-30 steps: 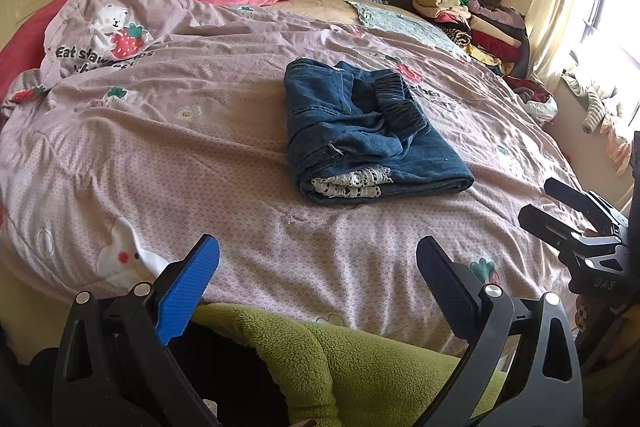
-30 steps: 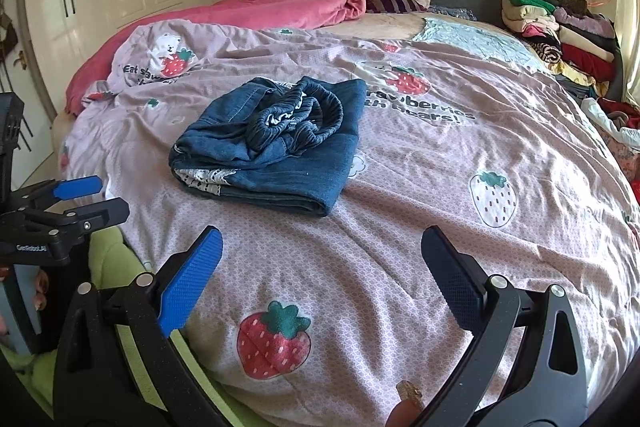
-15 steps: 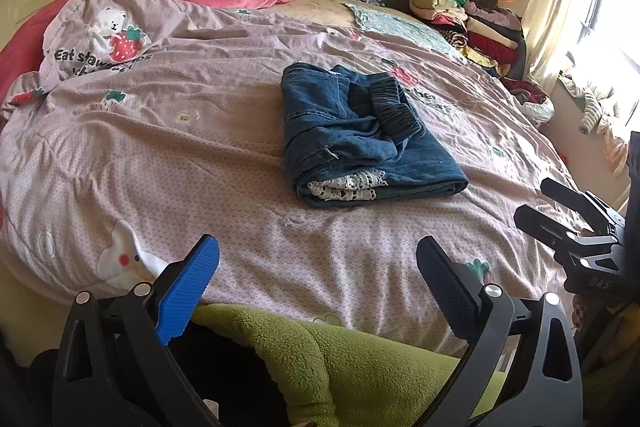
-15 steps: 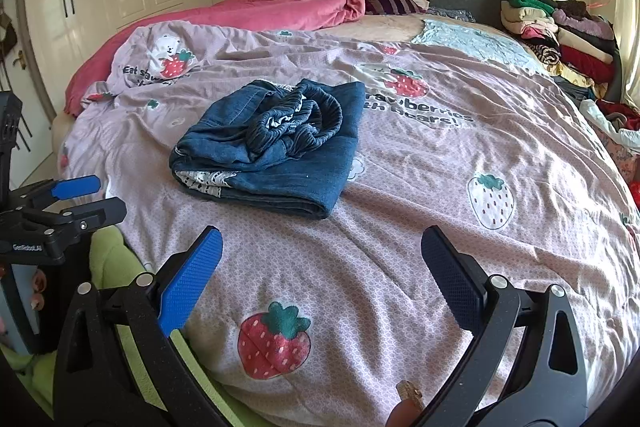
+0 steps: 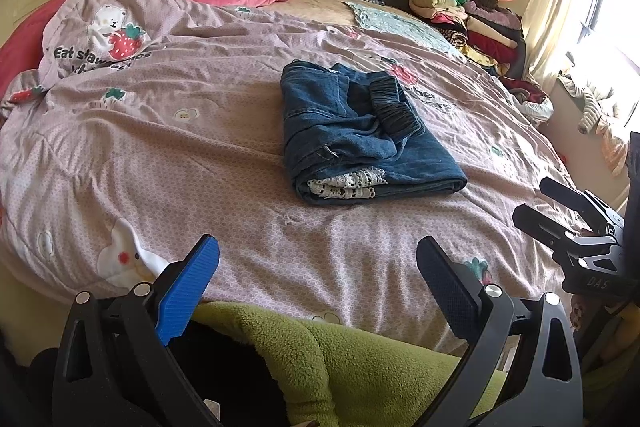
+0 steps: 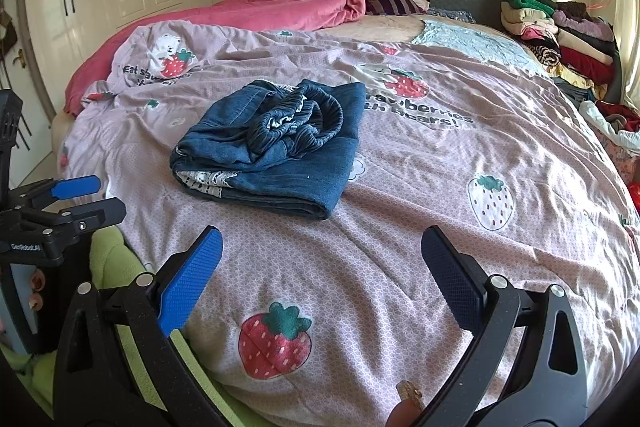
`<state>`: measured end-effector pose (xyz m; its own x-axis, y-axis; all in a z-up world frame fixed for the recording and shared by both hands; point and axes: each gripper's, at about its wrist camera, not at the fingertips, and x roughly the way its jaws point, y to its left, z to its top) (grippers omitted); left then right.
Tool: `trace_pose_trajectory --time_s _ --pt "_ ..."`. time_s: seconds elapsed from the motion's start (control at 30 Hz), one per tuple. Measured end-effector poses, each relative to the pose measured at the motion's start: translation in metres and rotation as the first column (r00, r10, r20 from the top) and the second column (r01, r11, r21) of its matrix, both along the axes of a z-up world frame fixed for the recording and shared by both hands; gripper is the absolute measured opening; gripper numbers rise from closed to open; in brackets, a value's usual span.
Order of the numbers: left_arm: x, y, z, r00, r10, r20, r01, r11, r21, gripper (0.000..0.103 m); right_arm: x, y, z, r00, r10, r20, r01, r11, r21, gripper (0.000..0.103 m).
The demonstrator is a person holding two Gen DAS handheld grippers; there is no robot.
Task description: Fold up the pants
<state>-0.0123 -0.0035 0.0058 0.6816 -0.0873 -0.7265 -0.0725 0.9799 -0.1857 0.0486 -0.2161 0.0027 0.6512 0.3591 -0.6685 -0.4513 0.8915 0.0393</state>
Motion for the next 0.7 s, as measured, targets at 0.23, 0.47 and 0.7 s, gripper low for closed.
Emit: trace_pose_trajectory --time_s 0.23,0.47,0.7 --pt "-0.0015 0.0012 0.0004 1.000 0.002 0.003 -0.002 1.000 -0.001 0.099 0.0001 -0.0002 -0.0003 1.000 -0.002 0.001 0.002 1.000 -0.001 0.094" --pt "-0.0016 0.0009 0.0005 1.000 0.004 0.001 -0.004 1.000 0.003 0.099 0.0020 -0.0020 0.0031 1.000 -0.006 0.004 0.006 1.000 -0.001 0.094" --pt "-0.0003 0.0032 0.0013 1.000 0.011 -0.018 -0.011 1.000 0.006 0.099 0.0036 -0.0047 0.0053 1.000 -0.015 0.008 0.015 1.000 0.000 0.094"
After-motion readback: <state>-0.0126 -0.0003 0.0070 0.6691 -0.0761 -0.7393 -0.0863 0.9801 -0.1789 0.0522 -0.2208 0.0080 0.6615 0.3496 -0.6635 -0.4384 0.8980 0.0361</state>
